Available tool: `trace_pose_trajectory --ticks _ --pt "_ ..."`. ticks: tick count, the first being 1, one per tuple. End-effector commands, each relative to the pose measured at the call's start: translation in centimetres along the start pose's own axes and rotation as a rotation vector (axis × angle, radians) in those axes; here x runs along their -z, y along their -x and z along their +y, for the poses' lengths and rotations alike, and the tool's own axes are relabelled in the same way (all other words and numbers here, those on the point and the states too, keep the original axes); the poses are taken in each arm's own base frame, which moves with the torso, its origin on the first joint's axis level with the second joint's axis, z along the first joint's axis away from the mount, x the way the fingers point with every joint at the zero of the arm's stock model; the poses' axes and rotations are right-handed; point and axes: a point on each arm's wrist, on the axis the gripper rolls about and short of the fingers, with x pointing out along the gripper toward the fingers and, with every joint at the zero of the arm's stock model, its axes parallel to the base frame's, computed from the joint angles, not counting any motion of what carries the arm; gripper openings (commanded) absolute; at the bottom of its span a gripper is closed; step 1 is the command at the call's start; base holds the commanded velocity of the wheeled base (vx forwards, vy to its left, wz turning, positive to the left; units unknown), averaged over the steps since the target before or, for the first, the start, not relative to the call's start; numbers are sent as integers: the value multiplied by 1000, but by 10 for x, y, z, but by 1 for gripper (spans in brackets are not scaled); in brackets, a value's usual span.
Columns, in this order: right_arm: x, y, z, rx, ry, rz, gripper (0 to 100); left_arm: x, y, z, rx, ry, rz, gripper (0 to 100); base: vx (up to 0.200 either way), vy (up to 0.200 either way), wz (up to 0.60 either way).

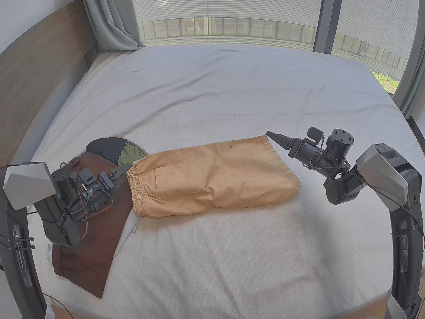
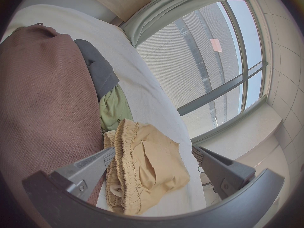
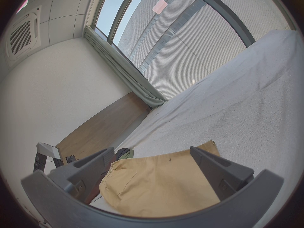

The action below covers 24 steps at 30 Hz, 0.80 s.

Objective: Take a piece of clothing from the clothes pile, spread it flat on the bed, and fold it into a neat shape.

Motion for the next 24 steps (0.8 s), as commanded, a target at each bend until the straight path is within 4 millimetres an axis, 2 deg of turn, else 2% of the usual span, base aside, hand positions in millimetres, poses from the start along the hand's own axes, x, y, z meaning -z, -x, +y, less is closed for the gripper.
trace_pose_trajectory --ticks 1,8,13,24 --pt "-5 3 10 -6 -2 4 100 -3 3 -8 11 -4 -7 100 0 0 0" --pt "0 6 29 -18 -20 35 100 -5 10 -24 35 -6 -6 100 0 0 0" --pt "9 17 48 -25 -46 70 100 0 11 -36 59 17 18 100 0 0 0" --pt "45 48 71 8 -76 89 100 19 12 -50 100 20 109 100 0 0 0"
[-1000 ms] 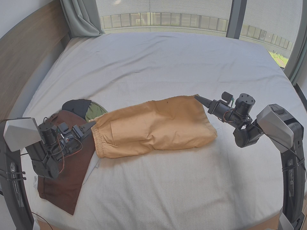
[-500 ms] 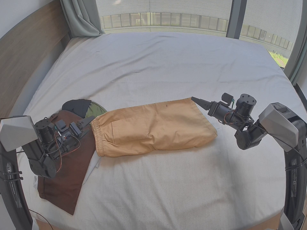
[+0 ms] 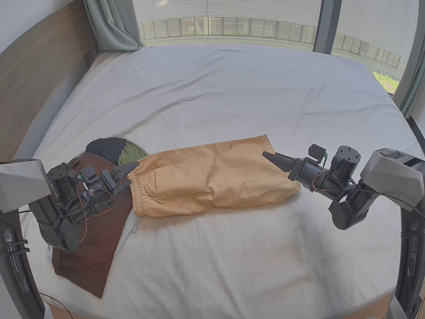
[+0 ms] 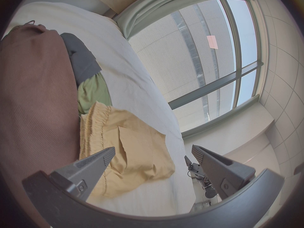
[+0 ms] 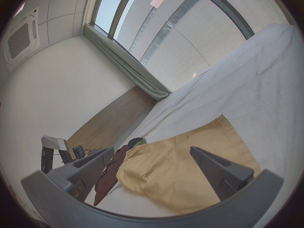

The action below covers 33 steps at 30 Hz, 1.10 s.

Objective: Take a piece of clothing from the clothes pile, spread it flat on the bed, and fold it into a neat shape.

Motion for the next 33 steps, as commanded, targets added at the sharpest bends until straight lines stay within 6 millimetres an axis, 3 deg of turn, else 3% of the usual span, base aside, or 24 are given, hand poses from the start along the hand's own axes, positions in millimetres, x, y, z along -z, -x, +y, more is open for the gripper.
trace_pose_trajectory --ticks 1,11,19,33 --pt "14 13 13 45 -37 25 100 10 2 -14 31 -1 48 100 0 0 0" --pt "28 34 24 124 -71 74 100 21 11 -11 43 -32 131 100 0 0 0" --pt "33 32 27 115 -77 86 100 39 4 9 4 -54 177 100 0 0 0" --pt "43 31 20 130 -97 109 100 42 0 38 -63 -41 165 100 0 0 0"
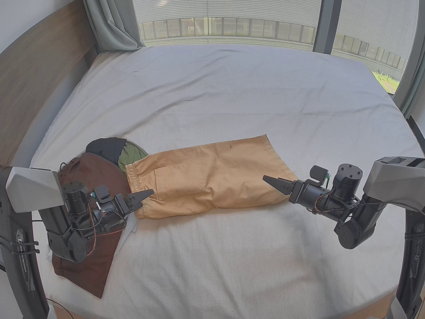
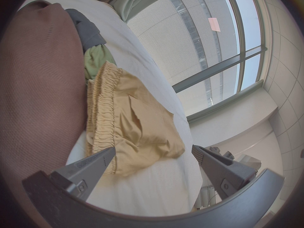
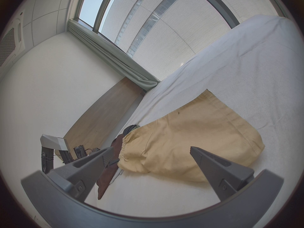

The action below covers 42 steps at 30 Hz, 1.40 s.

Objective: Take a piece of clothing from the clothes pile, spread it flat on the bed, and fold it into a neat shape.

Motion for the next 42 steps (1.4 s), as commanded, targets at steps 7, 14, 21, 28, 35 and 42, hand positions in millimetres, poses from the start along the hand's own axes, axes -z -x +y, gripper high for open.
trace_pose_trajectory --ticks 7,14,21,28,35,42 --pt "14 -2 -10 22 -24 35 100 1 3 19 -52 17 -15 100 0 0 0" --pt "16 -2 -10 23 -27 39 100 1 2 18 -48 16 -12 100 0 0 0" --pt "28 2 -15 47 -51 77 100 -8 6 7 -26 -2 -34 100 0 0 0" --pt "43 9 -19 76 -80 126 100 -18 14 -28 40 -35 -59 100 0 0 0" --pt "53 8 -30 97 -98 146 100 -19 15 -32 48 -43 -61 100 0 0 0" --pt "63 -1 -42 102 -102 153 100 -19 15 -31 46 -43 -62 100 0 0 0"
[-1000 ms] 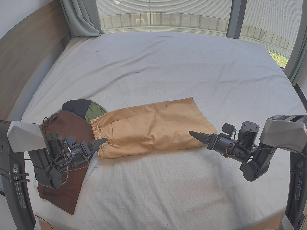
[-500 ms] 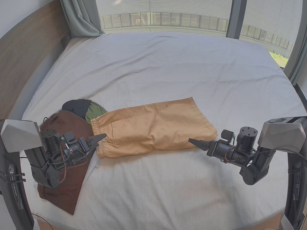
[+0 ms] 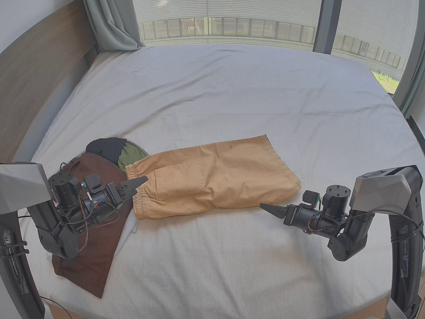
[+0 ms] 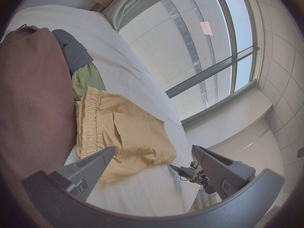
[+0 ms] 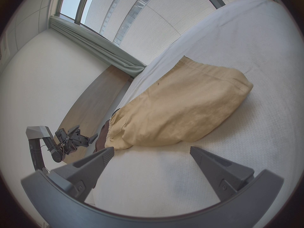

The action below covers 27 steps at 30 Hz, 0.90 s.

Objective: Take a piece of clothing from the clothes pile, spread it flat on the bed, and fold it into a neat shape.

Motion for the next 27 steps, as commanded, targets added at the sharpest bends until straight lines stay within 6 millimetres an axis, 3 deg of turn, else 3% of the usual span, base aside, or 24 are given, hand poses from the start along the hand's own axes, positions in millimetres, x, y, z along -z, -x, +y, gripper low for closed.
trace_pose_trajectory --ticks 1,10,27 --pt "10 -7 -10 9 -11 19 100 -1 1 -1 2 -5 -5 100 0 0 0" --pt "15 -23 -23 1 -11 8 100 -3 0 -1 4 -6 -8 100 0 0 0" --pt "13 -65 -19 -29 -19 -87 100 -2 0 -1 3 -10 -6 100 0 0 0"
